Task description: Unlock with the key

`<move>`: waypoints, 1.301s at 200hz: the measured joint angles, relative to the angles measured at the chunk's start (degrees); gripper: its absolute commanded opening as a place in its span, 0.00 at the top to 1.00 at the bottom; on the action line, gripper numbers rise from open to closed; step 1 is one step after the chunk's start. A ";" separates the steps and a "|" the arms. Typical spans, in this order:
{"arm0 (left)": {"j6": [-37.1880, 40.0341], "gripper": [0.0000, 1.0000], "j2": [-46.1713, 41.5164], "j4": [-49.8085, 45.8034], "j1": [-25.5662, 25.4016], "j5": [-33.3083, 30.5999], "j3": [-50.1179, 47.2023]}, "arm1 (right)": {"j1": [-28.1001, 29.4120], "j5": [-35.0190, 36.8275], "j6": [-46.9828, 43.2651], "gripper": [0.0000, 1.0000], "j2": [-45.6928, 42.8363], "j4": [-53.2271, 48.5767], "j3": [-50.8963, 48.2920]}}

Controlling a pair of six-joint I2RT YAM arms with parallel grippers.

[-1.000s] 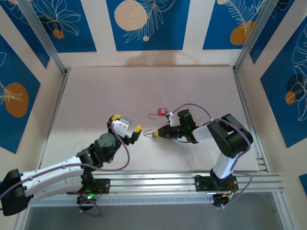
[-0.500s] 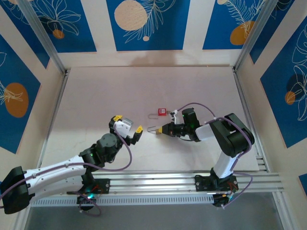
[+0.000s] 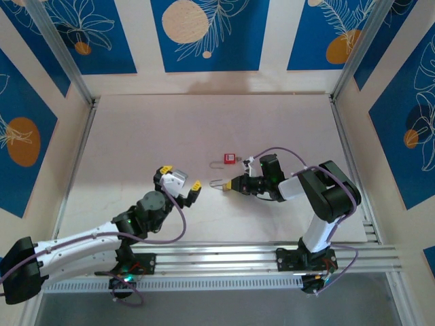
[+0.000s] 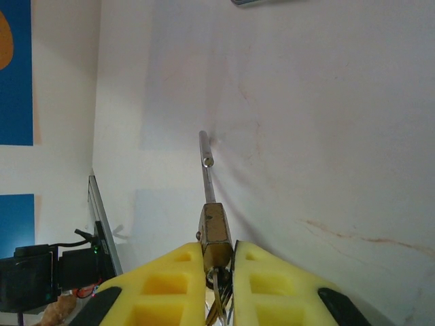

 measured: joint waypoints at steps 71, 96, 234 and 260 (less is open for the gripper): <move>0.00 0.04 -1.07 -0.11 0.00 -0.04 -0.50 | -0.85 0.61 0.09 0.74 0.00 -2.60 0.07; 0.00 0.04 -1.07 -0.13 0.00 -0.07 -0.76 | -0.92 0.66 0.20 0.72 0.00 -3.67 0.63; 0.00 0.03 -1.14 -0.13 0.02 -0.50 -1.14 | -0.81 4.26 -0.09 0.48 -3.48 -16.57 5.20; 0.00 0.03 -1.14 -0.15 0.02 -0.50 -1.14 | -0.74 5.44 -0.70 0.46 -3.69 -19.69 6.58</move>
